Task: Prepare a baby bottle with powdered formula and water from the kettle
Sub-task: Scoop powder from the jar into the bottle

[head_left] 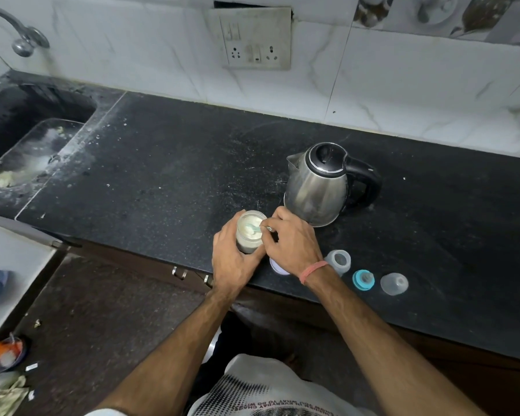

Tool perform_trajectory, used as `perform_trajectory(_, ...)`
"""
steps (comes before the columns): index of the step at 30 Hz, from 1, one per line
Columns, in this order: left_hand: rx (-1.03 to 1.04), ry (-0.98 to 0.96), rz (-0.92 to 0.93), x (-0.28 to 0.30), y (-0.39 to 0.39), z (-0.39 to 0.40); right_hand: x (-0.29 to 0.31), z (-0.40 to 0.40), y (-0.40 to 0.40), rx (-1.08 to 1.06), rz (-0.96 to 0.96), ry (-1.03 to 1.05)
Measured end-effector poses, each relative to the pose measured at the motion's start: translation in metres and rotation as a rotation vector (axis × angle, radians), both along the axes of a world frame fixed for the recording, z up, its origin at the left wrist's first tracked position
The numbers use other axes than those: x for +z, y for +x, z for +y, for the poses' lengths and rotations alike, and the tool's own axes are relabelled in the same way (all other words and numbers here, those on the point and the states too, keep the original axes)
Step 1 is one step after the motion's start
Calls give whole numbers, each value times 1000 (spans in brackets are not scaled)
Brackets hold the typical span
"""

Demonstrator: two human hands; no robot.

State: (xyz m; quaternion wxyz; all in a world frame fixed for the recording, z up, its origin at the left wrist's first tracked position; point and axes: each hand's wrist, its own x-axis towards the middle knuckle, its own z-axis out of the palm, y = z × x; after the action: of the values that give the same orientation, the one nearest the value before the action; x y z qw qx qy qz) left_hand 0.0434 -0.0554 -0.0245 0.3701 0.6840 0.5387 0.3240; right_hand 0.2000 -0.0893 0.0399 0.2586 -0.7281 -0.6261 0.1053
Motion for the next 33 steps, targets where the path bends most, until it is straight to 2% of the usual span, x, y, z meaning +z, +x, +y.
perform_trajectory(7, -1, -6, -6, -2, 0, 2, 0, -1, -1, -22, 26, 55)
perform_trajectory(13, 0, -5, 4, -5, 0, 2, -1, 3, -1, -176, 317, -28)
perform_trajectory(20, -8, -18, 10, -7, -1, 3, -3, -2, -2, -109, 211, 10)
perform_trajectory(28, 16, -10, -20, -2, -1, 1, -3, -1, -6, -121, 206, 65)
perform_trajectory(30, 12, -27, -46, -5, -2, 4, -7, 1, -7, -173, 281, 25)
perform_trajectory(33, -1, -34, -67, -10, -4, 9, -7, 5, -6, -264, 634, -89)
